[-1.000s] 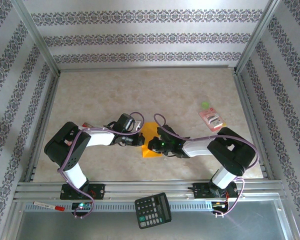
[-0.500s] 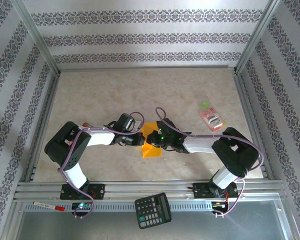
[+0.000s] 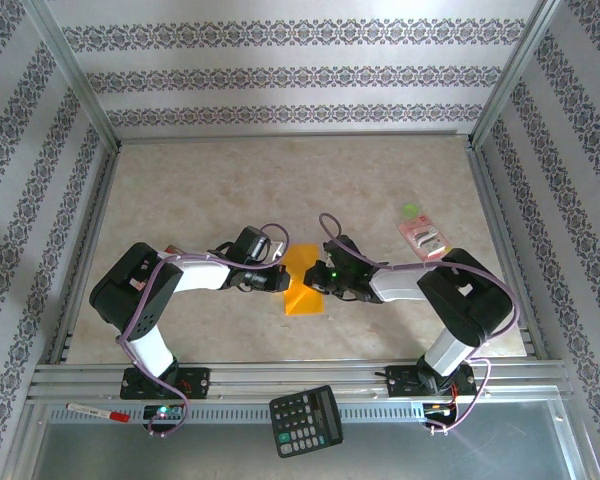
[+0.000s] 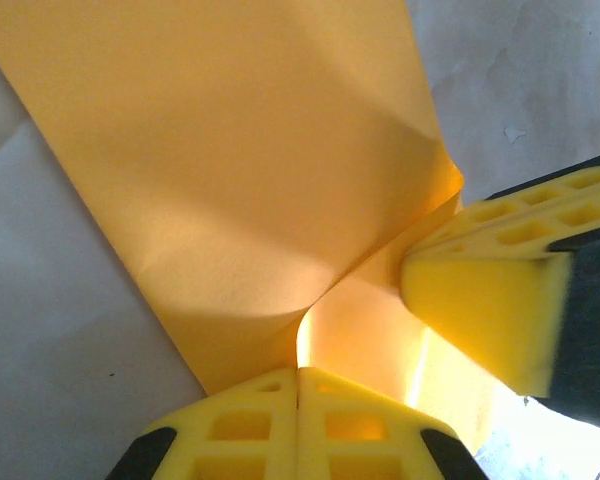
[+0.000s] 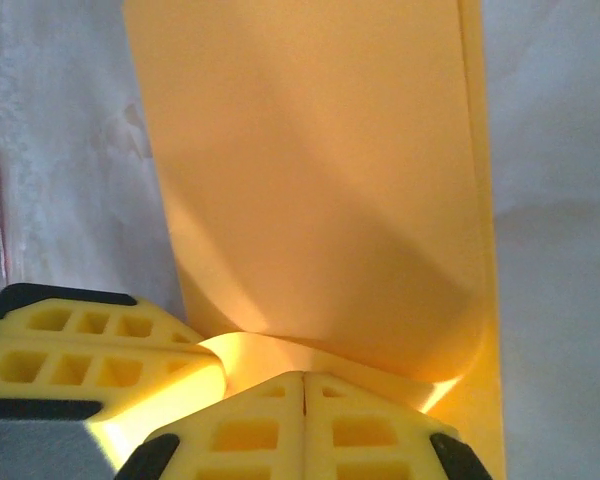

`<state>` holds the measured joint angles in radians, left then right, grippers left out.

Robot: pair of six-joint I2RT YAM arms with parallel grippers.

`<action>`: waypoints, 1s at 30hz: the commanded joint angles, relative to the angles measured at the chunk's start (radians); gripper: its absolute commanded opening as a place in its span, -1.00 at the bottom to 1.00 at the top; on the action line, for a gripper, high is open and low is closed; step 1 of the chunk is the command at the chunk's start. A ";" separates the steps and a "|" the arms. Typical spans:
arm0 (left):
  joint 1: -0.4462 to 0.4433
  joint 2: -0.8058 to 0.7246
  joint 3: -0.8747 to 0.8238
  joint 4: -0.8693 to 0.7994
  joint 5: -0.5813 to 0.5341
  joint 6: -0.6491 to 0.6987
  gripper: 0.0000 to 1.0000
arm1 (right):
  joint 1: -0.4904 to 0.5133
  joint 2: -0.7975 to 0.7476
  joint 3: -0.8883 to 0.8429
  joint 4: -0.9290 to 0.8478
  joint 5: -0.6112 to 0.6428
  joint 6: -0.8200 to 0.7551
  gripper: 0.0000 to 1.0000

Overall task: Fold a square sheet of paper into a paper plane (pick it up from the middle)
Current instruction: Fold the triangle a second time at the center of the table.

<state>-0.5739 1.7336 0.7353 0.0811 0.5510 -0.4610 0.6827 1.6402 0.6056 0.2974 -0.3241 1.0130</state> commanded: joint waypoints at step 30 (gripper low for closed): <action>0.005 -0.007 0.052 -0.248 -0.135 -0.003 -0.61 | 0.007 0.088 -0.046 0.018 -0.025 -0.035 -1.00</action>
<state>-0.5766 1.7264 0.7921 -0.0105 0.5419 -0.4633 0.6895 1.7023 0.5999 0.3882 -0.3618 0.9947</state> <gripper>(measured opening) 0.179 0.045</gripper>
